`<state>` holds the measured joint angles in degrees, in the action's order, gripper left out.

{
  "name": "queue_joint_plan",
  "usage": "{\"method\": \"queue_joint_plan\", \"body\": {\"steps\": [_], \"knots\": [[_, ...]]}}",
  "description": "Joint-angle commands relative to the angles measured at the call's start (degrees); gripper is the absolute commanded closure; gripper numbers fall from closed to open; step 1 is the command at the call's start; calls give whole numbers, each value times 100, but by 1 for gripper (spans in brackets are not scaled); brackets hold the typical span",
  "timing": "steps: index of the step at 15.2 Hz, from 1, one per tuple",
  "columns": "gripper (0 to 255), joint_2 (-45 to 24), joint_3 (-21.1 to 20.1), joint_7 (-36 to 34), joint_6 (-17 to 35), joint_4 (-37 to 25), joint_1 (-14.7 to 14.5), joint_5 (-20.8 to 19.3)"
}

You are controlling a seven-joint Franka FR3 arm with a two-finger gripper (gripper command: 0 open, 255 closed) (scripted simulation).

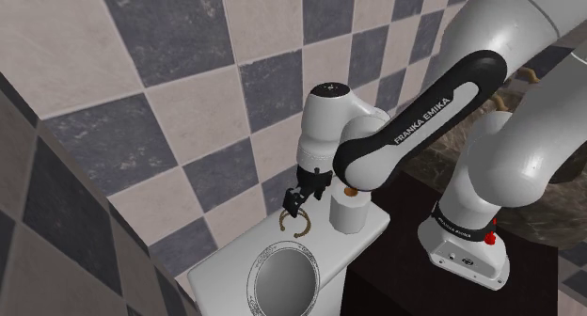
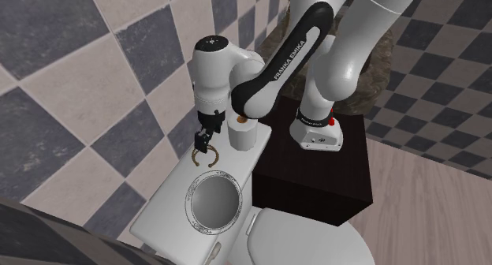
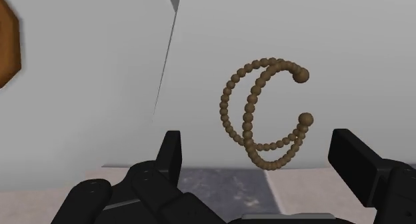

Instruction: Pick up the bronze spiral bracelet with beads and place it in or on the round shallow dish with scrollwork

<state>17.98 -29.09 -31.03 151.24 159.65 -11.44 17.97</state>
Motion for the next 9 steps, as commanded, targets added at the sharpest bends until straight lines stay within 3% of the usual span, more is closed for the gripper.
{"method": "queue_joint_plan", "body": {"steps": [1,4,9], "knots": [[0,-234,-88,-77,240,2,55,-71],[0,-637,-212,-208,645,12,188,-256],[0,-638,-210,-209,645,12,185,-258]]}}
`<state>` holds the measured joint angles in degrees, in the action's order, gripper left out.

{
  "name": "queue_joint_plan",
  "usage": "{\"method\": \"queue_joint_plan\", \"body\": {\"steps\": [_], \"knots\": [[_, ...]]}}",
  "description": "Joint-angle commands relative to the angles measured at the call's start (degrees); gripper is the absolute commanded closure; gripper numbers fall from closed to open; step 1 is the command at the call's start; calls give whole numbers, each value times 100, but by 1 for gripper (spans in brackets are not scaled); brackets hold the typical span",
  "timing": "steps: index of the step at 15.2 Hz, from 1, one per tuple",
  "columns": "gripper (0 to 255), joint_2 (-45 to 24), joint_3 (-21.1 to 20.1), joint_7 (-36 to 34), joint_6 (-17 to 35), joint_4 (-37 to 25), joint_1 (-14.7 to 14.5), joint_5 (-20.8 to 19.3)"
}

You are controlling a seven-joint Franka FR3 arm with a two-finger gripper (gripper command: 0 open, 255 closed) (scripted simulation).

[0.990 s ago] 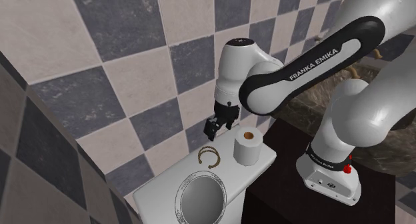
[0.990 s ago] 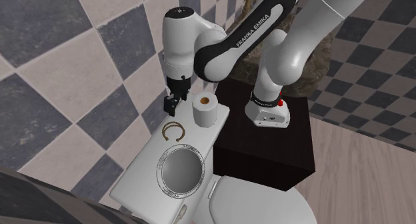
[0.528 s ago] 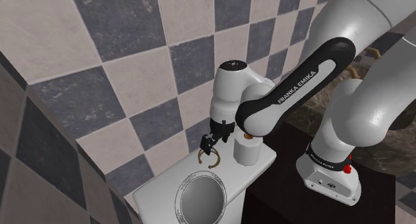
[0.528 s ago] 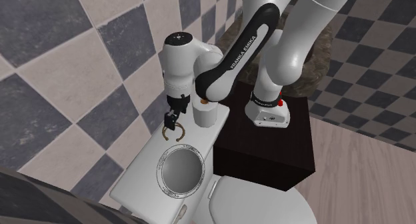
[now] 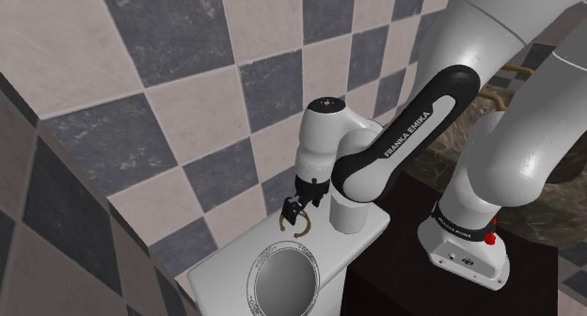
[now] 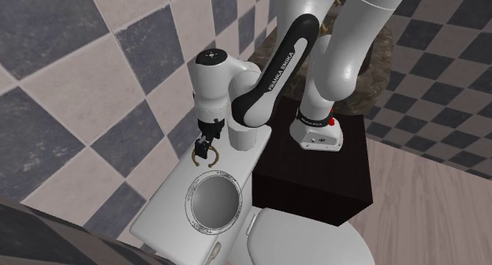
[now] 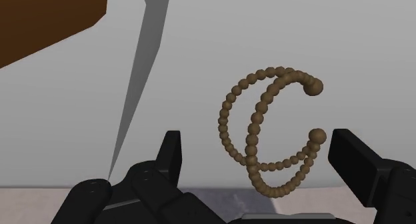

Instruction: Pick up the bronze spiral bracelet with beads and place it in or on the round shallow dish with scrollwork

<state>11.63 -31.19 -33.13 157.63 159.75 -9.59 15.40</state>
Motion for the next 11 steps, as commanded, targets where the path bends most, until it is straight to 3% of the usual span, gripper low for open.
{"method": "queue_joint_plan", "body": {"steps": [1,3,4,11], "knots": [[0,-3,0,1,6,2,1,0],[0,-2,0,1,4,1,1,0],[255,-2,0,1,4,1,1,0],[255,-3,0,0,5,2,1,-1]]}}
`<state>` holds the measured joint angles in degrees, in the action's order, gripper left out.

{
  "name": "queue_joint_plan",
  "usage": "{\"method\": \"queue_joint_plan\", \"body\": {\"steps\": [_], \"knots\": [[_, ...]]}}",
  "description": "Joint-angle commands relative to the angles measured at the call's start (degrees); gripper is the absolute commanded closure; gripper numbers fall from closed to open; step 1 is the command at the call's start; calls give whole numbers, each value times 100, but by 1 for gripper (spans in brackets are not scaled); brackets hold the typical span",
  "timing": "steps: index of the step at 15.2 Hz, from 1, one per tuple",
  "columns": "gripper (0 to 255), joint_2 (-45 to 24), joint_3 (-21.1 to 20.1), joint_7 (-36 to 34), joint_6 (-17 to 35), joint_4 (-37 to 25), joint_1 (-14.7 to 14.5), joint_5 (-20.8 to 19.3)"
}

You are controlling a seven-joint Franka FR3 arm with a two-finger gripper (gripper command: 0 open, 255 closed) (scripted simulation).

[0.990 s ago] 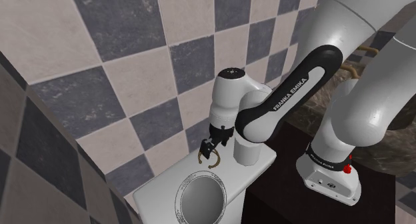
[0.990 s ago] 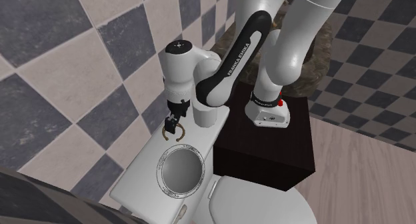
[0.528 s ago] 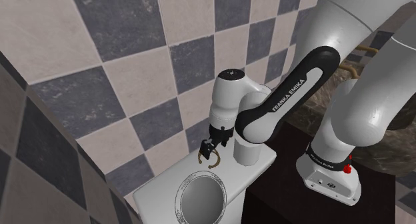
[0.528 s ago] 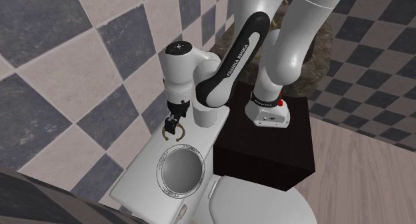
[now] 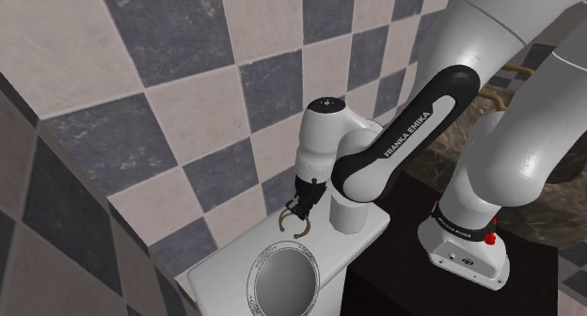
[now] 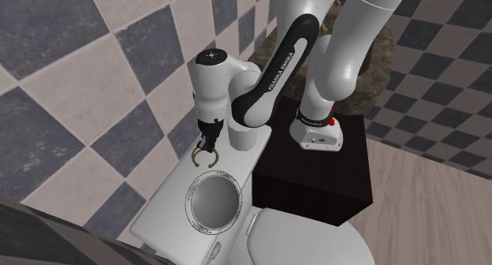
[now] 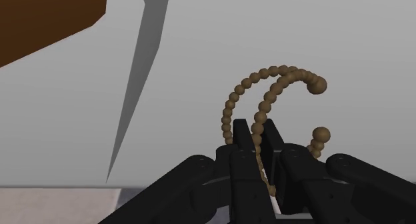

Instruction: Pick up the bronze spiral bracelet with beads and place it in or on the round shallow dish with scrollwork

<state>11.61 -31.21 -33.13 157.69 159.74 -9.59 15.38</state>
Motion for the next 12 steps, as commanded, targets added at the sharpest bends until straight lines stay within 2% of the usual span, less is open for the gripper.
{"method": "queue_joint_plan", "body": {"steps": [1,12], "knots": [[255,-2,1,-1,0,2,1,-1],[255,922,267,197,-1111,-206,-204,260]]}}
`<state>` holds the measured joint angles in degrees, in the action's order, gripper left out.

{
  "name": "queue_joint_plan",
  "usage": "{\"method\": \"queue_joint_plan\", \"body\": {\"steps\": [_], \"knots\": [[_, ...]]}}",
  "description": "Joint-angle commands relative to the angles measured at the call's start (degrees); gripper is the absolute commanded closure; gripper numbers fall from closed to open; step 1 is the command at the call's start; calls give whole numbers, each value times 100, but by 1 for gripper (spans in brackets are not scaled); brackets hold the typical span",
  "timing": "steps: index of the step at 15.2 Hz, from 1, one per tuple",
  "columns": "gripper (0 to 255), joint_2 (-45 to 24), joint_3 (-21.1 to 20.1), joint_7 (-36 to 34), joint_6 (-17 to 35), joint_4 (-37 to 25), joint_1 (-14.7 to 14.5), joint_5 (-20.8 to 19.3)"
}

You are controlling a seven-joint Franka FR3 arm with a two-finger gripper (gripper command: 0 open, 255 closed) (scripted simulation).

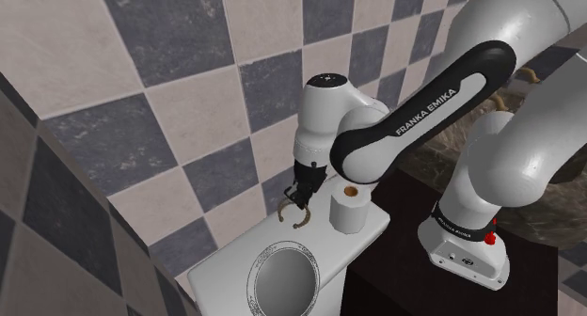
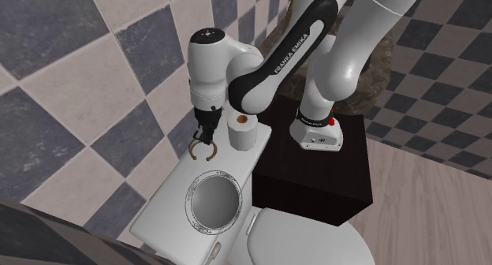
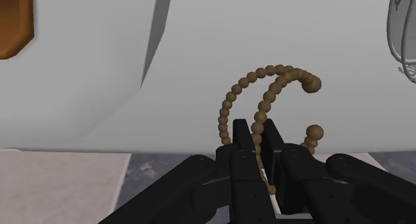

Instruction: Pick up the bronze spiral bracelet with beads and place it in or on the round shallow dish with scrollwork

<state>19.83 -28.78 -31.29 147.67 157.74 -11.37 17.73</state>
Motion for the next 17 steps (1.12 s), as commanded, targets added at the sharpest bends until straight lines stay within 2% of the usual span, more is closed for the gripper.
{"method": "queue_joint_plan", "body": {"steps": [1,13,17], "knots": [[255,180,49,20,-216,-34,-37,32],[255,934,313,47,-1402,-475,-93,-6],[255,1004,-157,-583,-1528,-618,-356,145]]}}
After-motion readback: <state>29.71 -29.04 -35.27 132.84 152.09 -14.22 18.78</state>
